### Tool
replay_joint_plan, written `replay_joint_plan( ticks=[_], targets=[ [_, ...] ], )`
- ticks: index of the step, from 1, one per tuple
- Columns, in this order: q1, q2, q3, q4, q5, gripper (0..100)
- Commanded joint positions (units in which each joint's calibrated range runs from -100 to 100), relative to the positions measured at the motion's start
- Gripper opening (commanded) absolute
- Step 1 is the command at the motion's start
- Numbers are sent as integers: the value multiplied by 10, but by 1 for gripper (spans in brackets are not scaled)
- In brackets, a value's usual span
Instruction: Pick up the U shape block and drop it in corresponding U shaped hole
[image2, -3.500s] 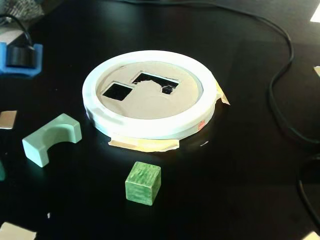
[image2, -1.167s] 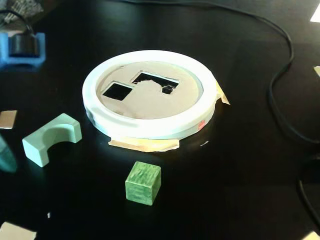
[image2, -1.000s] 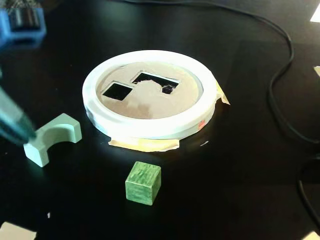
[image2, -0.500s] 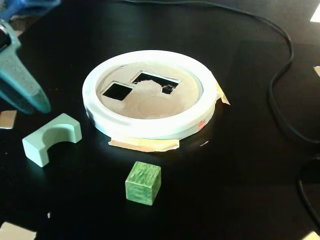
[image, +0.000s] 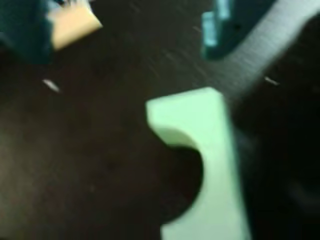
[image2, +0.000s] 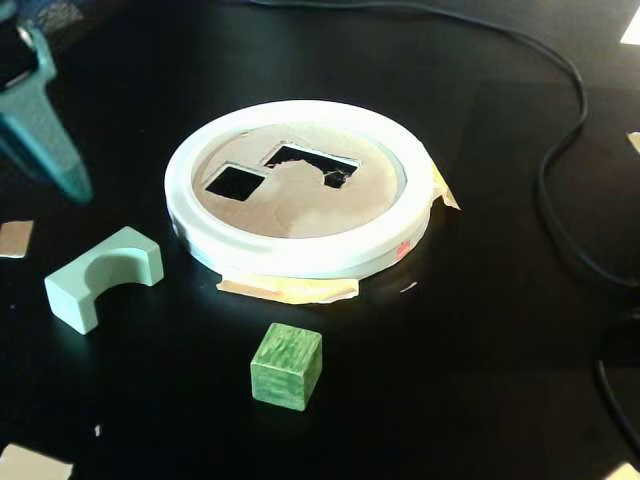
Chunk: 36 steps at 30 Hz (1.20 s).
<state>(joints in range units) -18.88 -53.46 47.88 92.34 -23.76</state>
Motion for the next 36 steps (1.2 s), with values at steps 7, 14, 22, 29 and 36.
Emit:
replay_joint_plan(
  ticks=[7,14,22,29,36],
  targets=[
    [-73,159,-49,-24,-18,73],
    [-76,250,-49,-84,-18,73],
    [-76,279,-47,-85,-18,73],
    [-76,301,-18,-147,-25,73],
    [-93,368,3,-212,-25,73]
  ],
)
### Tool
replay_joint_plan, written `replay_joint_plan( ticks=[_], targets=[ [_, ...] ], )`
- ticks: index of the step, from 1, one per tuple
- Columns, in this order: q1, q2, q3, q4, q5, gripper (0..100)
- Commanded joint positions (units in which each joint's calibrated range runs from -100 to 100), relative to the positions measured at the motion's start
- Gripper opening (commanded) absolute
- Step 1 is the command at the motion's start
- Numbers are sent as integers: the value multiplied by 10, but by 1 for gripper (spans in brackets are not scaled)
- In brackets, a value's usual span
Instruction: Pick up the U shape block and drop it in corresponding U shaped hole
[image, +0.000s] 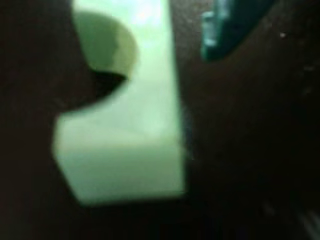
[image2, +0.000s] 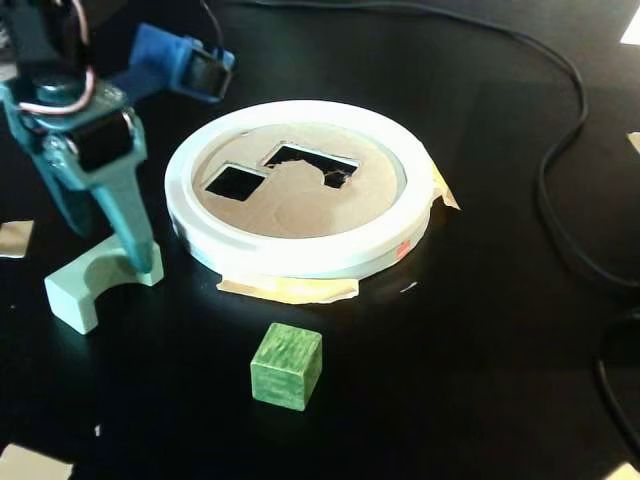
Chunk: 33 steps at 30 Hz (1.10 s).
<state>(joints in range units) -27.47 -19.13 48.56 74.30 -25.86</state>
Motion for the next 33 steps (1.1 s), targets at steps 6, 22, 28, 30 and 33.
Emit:
replay_joint_plan(
  ticks=[6,22,28,30,33],
  targets=[
    [-7,42,1,-30,-10,73],
    [-7,40,24,-33,-10,38],
    [-7,33,20,-33,-9,19],
    [-7,32,20,-33,-10,18],
    [-7,31,19,-33,-10,19]
  ],
)
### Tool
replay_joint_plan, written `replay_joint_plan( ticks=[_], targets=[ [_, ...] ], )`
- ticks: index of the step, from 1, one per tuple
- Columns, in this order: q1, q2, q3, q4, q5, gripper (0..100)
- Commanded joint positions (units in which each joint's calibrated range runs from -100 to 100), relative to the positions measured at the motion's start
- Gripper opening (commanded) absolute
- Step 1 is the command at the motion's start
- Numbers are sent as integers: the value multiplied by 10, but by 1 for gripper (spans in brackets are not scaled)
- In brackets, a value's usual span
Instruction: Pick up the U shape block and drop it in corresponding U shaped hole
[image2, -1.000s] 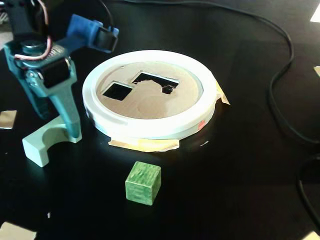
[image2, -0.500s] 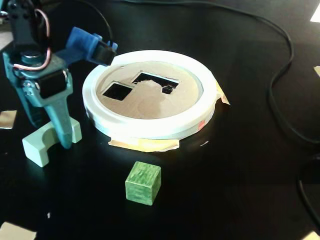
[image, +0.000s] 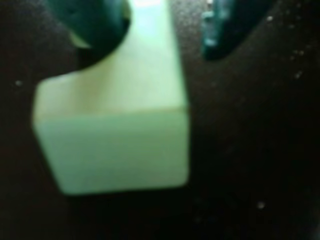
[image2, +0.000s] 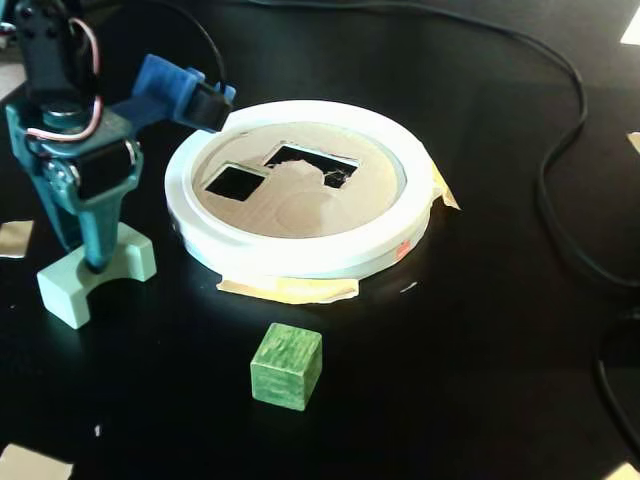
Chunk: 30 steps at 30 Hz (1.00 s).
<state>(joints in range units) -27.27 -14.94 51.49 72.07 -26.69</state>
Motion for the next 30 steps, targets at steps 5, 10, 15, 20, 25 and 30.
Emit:
replay_joint_plan(
  ticks=[5,10,15,20,25,30],
  targets=[
    [-8,-10,-9,-11,-2,17],
    [-6,-11,-9,-11,-2,1],
    [-6,-11,-9,-10,-2,1],
    [7,-43,-12,1,-2,1],
    [8,-157,-12,23,-3,1],
    [-7,-206,-70,117,-49,1]
  ],
)
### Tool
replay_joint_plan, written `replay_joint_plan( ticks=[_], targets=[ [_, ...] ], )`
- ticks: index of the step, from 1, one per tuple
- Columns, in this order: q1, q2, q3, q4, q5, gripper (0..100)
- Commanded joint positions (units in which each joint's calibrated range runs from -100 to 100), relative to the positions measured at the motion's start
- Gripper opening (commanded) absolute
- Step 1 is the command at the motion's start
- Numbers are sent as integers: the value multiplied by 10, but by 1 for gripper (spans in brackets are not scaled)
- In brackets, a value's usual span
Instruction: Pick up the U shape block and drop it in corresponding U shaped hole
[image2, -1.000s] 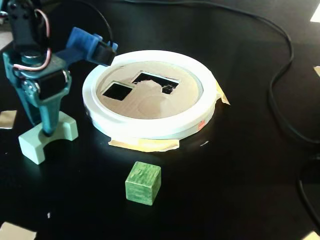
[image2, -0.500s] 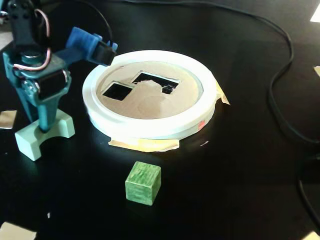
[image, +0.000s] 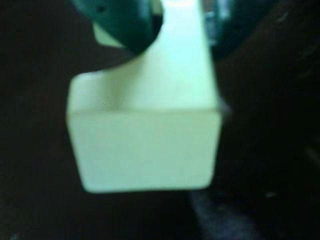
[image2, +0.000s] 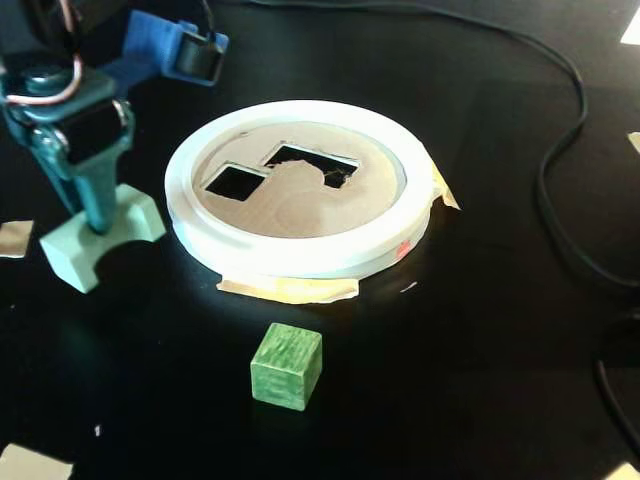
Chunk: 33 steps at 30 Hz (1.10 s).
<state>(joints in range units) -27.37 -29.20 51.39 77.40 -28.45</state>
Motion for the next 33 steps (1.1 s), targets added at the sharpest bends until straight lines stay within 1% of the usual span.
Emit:
replay_joint_plan(
  ticks=[1,6,11,16,17,21,27,33],
  targets=[
    [-8,-60,-91,71,-39,1],
    [-10,-51,-230,123,-72,1],
    [-16,2,-336,119,-113,1],
    [-71,96,-431,115,-175,1],
    [-87,129,-460,115,-194,1],
    [-107,212,-536,115,-232,1],
    [-111,352,-695,115,-291,1],
    [-125,454,-787,120,-338,1]
  ],
)
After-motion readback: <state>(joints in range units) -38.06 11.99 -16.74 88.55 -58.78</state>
